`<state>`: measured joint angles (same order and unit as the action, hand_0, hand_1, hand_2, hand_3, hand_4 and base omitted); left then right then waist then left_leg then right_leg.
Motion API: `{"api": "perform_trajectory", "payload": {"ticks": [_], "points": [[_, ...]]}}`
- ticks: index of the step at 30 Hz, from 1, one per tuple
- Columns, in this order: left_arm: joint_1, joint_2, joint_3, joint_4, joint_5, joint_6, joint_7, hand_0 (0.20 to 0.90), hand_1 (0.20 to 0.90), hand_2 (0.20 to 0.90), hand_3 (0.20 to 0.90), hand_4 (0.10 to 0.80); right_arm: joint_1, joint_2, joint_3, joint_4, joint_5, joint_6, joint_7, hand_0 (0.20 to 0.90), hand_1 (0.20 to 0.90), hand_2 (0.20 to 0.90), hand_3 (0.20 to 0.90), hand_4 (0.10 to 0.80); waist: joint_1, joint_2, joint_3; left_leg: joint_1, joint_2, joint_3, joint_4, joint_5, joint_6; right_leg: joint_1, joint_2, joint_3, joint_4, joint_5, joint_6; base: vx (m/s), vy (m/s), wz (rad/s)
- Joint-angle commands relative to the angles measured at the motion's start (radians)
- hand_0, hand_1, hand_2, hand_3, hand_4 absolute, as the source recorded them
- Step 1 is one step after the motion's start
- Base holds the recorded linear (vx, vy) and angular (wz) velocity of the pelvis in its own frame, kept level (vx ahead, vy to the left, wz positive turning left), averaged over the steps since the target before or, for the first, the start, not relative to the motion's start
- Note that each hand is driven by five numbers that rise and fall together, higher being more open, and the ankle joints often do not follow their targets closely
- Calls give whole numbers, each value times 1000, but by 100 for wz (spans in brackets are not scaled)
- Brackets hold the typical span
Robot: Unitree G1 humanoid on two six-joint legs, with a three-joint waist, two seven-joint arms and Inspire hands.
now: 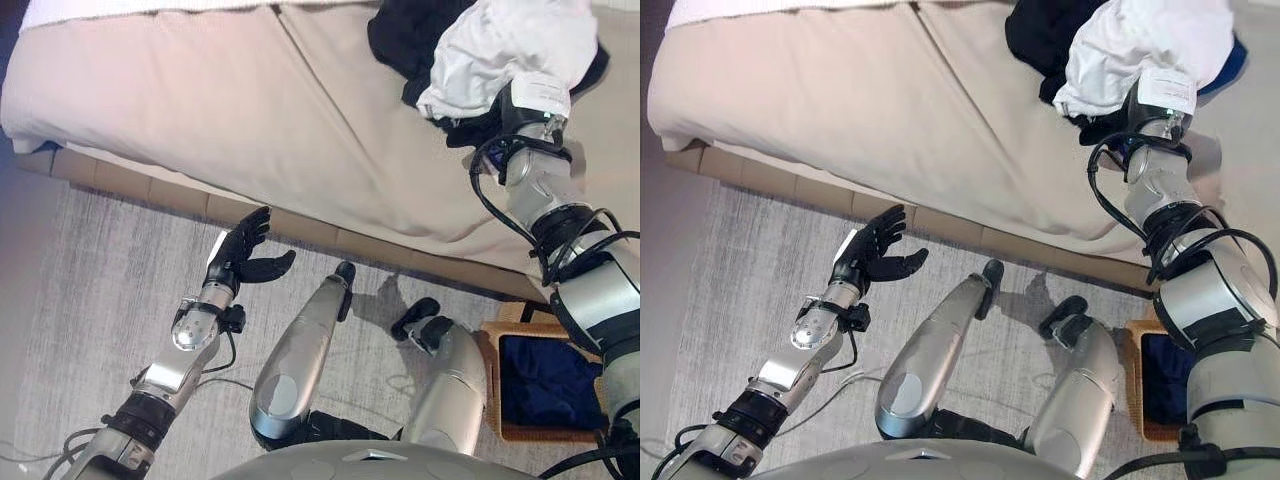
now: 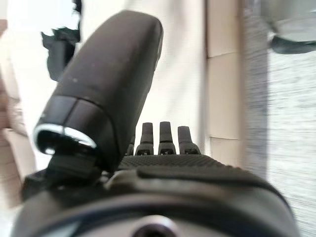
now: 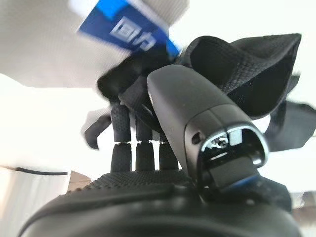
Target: Pick up the clothes from the bed and place them into the basket
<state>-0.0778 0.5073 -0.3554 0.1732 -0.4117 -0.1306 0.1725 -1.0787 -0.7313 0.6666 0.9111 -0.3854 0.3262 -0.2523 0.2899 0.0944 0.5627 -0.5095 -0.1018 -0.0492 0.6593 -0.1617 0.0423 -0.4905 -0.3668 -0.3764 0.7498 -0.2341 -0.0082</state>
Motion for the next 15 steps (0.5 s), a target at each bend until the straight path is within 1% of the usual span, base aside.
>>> {"api": "perform_trajectory", "payload": {"ticks": [1,3,7,8,10,12,13,15], "points": [[-8,12,30,-104,2,-51,27,900,900,900,900,800,-105,-127,-34,-41,36,-38,-113,300,300,300,200,100,-4,3,-43,147,40,72,-109,-50,0,189,77,-22,-44,-37,-3,12,2,-16],[-13,11,41,-99,2,-41,26,900,900,900,900,800,-98,-134,-62,-71,71,-53,-122,300,300,300,200,100,-13,-8,-54,215,55,70,-168,-33,-10,256,91,-17,-112,-20,2,30,-4,-19],[-16,14,47,-96,0,-20,24,900,900,900,900,800,-81,-151,-93,-115,116,-83,-134,300,300,300,200,100,-27,-28,-112,293,76,75,-256,-11,-23,335,117,-16,-229,10,12,26,-5,-20],[-20,14,48,-94,-2,-10,24,900,900,900,900,800,-79,-160,-103,-129,134,-102,-137,300,300,300,200,100,-34,-34,-135,311,82,84,-297,21,-23,357,127,-27,-284,44,8,-20,16,-11],[-18,13,51,-93,-1,6,21,900,900,900,900,800,-71,-172,-123,-156,150,-131,-137,300,300,300,200,100,-44,-46,-170,351,88,92,-340,31,-30,399,143,-24,-344,59,16,41,0,-16],[-15,12,53,-82,-1,21,12,900,900,900,900,800,-59,-195,-155,-192,182,-164,-135,300,300,300,200,100,-59,-63,-222,409,92,105,-393,37,-37,456,164,-17,-420,79,28,94,-12,-13],[-14,12,53,-80,-1,21,10,900,900,900,900,800,-56,-197,-160,-197,186,-172,-141,300,300,300,200,100,-61,-66,-227,415,92,107,-398,38,-37,461,166,-16,-428,81,30,73,-8,-18],[-16,12,48,-64,2,31,5,900,900,900,900,800,-51,-209,-180,-216,204,-192,-145,300,300,300,200,100,-74,-80,-270,449,94,116,-429,43,-39,492,181,-6,-472,97,39,86,-11,-11]]}}
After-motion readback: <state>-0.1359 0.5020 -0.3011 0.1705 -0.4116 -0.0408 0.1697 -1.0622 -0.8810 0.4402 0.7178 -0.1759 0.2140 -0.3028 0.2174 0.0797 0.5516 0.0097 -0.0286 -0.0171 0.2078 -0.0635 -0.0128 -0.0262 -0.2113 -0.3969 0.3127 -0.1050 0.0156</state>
